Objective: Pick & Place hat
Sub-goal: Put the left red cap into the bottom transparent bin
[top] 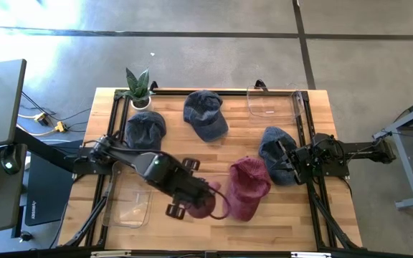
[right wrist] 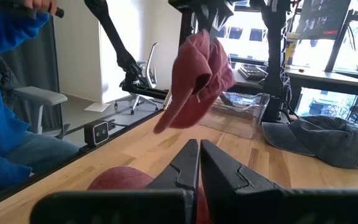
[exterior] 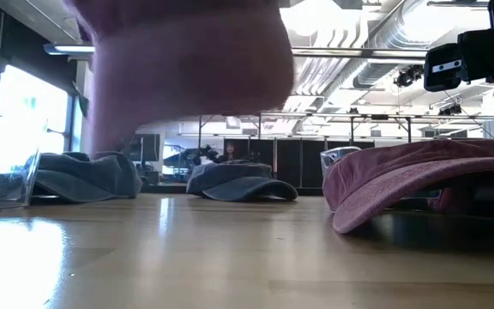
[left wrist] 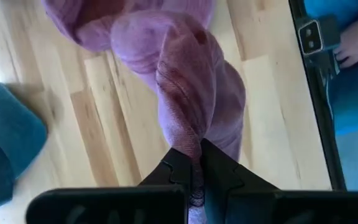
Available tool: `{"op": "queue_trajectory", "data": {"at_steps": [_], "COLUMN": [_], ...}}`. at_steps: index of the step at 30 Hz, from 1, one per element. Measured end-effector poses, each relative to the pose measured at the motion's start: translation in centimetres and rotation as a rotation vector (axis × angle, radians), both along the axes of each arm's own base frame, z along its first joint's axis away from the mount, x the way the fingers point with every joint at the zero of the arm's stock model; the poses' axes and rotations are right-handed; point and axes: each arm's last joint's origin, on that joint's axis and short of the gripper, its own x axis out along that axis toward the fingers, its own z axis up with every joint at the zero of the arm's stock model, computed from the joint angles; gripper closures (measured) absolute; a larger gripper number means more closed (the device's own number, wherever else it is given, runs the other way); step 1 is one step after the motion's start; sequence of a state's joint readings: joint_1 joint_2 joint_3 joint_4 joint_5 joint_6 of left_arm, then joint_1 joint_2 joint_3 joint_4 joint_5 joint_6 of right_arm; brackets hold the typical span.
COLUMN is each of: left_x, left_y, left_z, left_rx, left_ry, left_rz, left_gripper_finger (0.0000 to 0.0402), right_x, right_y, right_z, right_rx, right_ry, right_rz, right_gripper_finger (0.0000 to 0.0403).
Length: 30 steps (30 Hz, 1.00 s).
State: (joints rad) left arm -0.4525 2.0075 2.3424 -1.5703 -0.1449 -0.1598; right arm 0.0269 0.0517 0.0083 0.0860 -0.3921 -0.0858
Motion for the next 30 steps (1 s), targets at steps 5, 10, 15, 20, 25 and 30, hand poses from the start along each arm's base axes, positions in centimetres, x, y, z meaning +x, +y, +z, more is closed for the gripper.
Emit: {"op": "queue_trajectory", "data": {"at_steps": [5, 10, 15, 20, 25, 30], "left_x": [-1.4, -4.2, -7.6, -11.0, -11.8, -11.5], "left_y": [-0.7, -0.5, 0.7, 2.6, 2.9, 1.7], "left_z": [1.1, 3.8, 7.0, 9.6, 9.2, 6.1], "left_rx": [0.067, 0.118, 0.107, -0.086, -0.242, -0.203], "left_ry": [-0.058, -0.174, -0.312, -0.363, -0.285, -0.141], "left_rz": [-0.032, -0.039, 0.065, 0.189, 0.312, 0.261], "left_gripper_finger": [0.0399, 0.0400, 0.0400, 0.0401, 0.0401, 0.0401], "right_x": [0.0, 0.0, 0.0, 0.0, 0.0, 0.0], "right_y": [0.0, 0.0, 0.0, 0.0, 0.0, 0.0], "right_z": [0.0, 0.0, 0.0, 0.0, 0.0, 0.0], "right_rx": [0.000, 0.000, 0.000, 0.000, 0.000, 0.000], "right_ry": [0.000, 0.000, 0.000, 0.000, 0.000, 0.000], "right_rz": [0.000, 0.000, 0.000, 0.001, 0.000, 0.001], "right_gripper_finger": [0.0391, 0.0391, 0.0391, 0.0391, 0.0391, 0.0391]}}
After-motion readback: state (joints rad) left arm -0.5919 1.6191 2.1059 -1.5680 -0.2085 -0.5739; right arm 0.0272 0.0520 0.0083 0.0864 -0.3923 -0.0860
